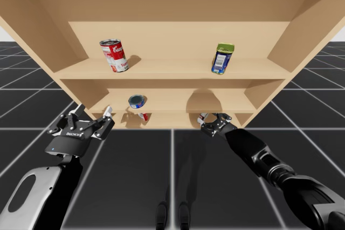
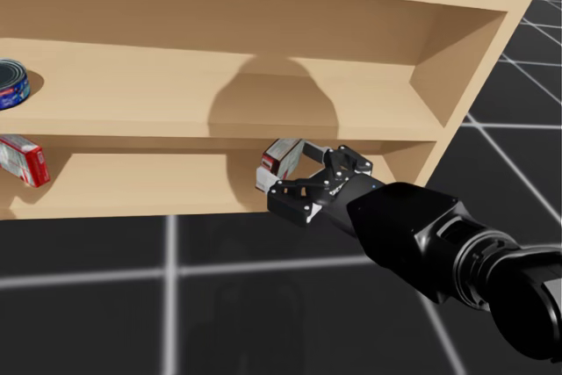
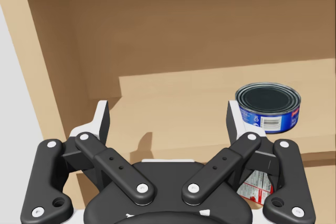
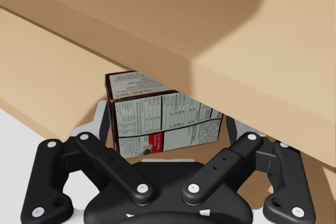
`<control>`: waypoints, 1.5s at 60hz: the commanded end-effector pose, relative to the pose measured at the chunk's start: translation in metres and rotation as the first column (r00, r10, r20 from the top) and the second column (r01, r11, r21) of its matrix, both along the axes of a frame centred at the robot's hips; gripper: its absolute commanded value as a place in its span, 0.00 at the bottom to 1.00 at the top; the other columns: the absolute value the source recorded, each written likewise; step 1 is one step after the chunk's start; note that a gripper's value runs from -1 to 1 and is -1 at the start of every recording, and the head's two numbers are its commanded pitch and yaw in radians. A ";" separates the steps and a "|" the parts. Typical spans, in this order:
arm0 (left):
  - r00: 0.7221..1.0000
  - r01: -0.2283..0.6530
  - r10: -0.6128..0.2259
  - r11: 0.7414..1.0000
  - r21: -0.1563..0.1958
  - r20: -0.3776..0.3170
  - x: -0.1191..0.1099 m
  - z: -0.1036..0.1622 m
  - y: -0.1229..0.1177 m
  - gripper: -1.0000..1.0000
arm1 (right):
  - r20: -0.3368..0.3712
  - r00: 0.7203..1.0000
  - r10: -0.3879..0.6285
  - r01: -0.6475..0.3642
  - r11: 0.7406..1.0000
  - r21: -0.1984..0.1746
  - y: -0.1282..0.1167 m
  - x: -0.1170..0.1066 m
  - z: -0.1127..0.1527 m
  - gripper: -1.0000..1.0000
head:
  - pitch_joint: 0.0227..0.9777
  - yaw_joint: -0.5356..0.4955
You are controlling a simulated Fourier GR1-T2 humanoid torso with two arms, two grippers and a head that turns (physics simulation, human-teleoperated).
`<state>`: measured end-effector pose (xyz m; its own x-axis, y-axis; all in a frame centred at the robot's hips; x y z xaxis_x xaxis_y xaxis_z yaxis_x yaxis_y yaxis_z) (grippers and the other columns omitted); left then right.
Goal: Look through the shelves, find the pudding box, and take it.
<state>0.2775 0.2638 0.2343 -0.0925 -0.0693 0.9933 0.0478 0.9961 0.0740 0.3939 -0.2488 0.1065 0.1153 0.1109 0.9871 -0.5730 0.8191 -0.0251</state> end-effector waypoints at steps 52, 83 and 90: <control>1.000 0.000 0.000 1.000 0.006 0.004 0.000 0.000 -0.002 0.00 | 0.009 0.999 0.043 -0.043 0.999 -0.019 0.002 0.019 -0.011 1.00 | 0.76 0.28; 1.000 -0.001 0.001 1.000 0.009 0.008 -0.001 0.000 -0.003 0.00 | 0.124 0.992 0.003 -0.006 1.000 0.019 -0.022 -0.027 0.017 1.00 | 0.75 0.27; 1.000 0.001 -0.001 1.000 0.009 0.007 -0.001 0.000 -0.003 0.00 | 0.141 0.990 0.000 -0.004 1.000 0.031 -0.027 -0.047 0.022 1.00 | 0.75 0.27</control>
<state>0.2764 0.2614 0.2346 -0.0999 -0.0790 0.9919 0.0457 0.9954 0.0838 0.3536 -0.2639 0.1147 0.0380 0.1099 0.9932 -0.6690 0.7412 -0.0564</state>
